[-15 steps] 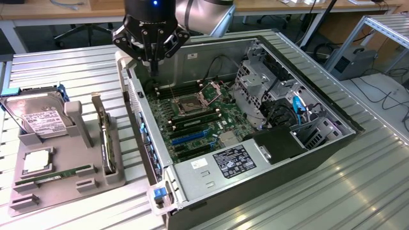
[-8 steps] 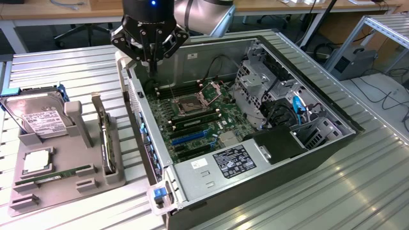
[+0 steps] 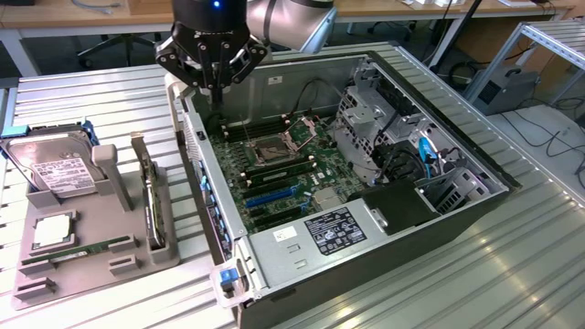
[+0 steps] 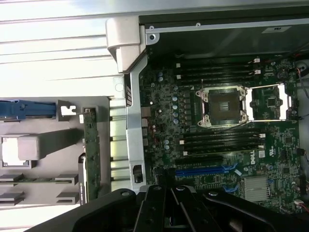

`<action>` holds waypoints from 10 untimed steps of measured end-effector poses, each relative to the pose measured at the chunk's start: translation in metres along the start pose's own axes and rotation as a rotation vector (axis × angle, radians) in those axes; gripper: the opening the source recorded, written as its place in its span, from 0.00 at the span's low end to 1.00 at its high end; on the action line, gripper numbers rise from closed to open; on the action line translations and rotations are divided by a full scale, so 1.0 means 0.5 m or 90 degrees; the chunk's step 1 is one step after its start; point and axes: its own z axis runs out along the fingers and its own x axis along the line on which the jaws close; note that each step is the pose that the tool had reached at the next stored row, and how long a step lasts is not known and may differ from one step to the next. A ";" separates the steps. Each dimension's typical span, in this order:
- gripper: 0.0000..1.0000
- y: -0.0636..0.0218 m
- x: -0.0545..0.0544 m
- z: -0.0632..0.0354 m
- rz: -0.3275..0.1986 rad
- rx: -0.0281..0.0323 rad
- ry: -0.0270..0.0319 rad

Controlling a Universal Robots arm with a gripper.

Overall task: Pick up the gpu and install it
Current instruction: 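Reach for the gpu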

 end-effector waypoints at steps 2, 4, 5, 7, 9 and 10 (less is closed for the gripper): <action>0.11 0.000 0.001 0.000 0.000 0.0000 0.0000; 0.11 0.000 0.002 0.000 0.000 0.0000 0.0000; 0.11 0.000 0.003 0.000 0.000 0.0000 0.0000; 0.11 0.000 0.004 0.000 0.000 0.0000 0.0000; 0.11 0.000 0.005 0.000 0.000 0.0000 0.0000; 0.11 0.000 0.006 0.000 0.000 0.0000 0.0000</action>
